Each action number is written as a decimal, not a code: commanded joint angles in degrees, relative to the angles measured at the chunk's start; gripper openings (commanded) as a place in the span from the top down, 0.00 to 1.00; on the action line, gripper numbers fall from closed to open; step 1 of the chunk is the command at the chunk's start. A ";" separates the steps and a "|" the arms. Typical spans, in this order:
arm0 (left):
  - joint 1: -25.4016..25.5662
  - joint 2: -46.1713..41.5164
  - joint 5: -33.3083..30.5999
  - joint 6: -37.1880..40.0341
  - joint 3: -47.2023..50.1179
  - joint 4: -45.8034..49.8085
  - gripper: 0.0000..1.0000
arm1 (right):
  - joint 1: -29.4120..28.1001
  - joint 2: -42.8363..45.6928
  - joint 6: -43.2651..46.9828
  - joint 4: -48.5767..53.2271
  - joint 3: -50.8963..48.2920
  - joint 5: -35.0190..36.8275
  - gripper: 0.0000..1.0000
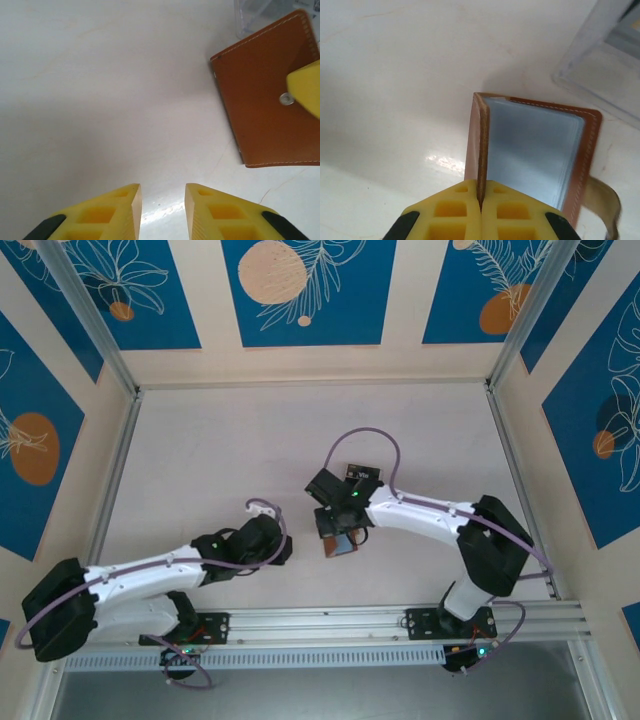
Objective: Put the credit cards into the card holder
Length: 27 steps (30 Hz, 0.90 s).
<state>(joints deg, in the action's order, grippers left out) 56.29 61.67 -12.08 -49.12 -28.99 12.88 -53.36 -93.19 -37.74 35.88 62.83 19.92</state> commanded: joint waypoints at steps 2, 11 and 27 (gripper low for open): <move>-1.34 -4.19 -2.60 -0.53 0.87 9.12 0.71 | -2.35 -5.71 -0.50 3.85 4.64 2.96 0.81; -2.81 -7.18 -2.08 -1.15 2.18 11.73 0.70 | -3.09 -7.44 0.81 0.23 7.16 -4.84 0.57; -4.85 -9.33 -0.09 -1.15 3.09 12.62 0.69 | 0.58 -2.33 -0.54 -13.74 -1.40 -23.55 0.36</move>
<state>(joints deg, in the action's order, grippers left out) 52.25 52.88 -13.43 -49.56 -26.98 24.73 -53.49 -98.32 -37.06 25.56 63.42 2.09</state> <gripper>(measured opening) 0.308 0.635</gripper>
